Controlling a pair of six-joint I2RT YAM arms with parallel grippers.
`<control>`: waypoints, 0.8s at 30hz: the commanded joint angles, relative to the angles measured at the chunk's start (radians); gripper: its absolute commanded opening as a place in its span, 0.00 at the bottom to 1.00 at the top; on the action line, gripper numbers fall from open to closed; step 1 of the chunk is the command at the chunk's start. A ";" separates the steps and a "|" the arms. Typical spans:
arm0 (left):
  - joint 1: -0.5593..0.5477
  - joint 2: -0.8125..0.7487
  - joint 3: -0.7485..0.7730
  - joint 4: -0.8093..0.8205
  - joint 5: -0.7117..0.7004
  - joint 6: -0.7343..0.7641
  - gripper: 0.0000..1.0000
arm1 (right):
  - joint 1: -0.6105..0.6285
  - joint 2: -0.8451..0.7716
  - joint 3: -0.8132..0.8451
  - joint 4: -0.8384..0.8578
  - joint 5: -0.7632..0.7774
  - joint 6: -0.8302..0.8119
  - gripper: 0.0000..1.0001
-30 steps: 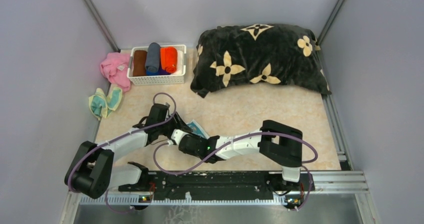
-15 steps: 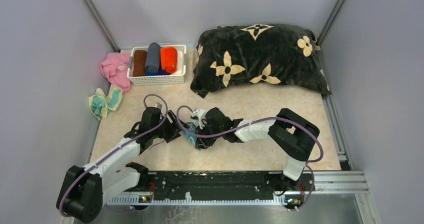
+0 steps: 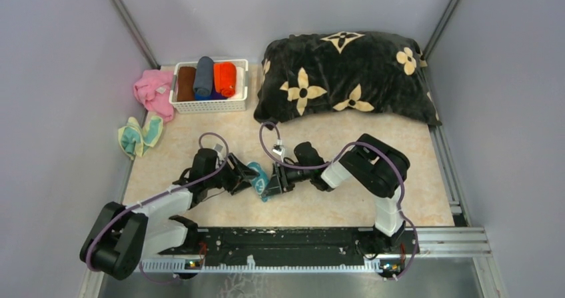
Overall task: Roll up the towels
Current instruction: Roll the towel at the center of the board.
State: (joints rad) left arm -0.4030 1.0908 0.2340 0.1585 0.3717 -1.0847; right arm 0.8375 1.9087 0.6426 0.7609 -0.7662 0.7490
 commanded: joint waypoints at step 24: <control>-0.056 0.185 0.052 -0.024 -0.118 0.047 0.49 | 0.034 -0.409 0.161 -0.767 0.451 -0.302 0.47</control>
State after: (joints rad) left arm -0.4526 1.2491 0.2893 0.2337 0.3382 -1.0843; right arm 0.8680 1.5249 0.7364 0.0479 -0.3740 0.4995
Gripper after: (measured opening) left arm 0.493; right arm 0.468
